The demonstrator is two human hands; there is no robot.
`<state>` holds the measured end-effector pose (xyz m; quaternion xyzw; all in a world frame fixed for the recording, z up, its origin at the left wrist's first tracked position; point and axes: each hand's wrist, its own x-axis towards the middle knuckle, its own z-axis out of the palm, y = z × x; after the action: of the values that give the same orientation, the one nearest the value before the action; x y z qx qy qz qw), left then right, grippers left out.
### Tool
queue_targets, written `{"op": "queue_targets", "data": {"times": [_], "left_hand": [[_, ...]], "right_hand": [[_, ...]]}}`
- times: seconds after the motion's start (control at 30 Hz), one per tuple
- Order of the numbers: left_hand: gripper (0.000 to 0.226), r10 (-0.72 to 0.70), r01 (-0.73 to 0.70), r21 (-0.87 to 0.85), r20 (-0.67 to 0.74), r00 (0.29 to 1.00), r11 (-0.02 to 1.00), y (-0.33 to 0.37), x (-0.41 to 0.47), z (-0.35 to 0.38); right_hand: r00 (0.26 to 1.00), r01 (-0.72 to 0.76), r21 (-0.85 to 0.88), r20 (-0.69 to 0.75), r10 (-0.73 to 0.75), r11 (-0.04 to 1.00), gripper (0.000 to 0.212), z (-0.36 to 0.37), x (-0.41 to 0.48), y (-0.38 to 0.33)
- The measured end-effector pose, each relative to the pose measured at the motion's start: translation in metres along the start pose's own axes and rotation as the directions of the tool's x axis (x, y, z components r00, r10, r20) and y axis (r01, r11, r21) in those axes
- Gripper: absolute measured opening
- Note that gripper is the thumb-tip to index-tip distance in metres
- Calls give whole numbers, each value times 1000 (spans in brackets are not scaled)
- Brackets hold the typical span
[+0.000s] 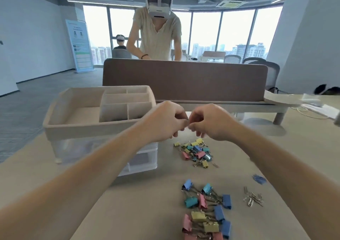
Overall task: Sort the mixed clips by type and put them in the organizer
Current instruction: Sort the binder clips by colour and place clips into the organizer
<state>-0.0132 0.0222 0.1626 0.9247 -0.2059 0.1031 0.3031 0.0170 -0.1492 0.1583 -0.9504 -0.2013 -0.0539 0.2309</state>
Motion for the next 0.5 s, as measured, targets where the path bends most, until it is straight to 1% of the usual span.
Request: {"op": "queue_targets", "data": {"times": [0.13,0.23,0.37,0.5], "left_hand": [[14,49,-48,-15,131,990,999,29,-5,55],[14,53,-48,-25,260,964,999,40,-2,94],[24,40,-90,98,421,906,991,49,7,141],[39,5,-130,207,513,859,970,52,17,175]], "right_hand": [[996,-84,-38,36,85,996,6,-2,-51,50],[980,-183,-38,77,185,982,7,-4,-83,88],[947,-285,-82,133,294,955,7,0,-113,130],[907,-344,-107,219,359,933,5,8,-131,160]]}}
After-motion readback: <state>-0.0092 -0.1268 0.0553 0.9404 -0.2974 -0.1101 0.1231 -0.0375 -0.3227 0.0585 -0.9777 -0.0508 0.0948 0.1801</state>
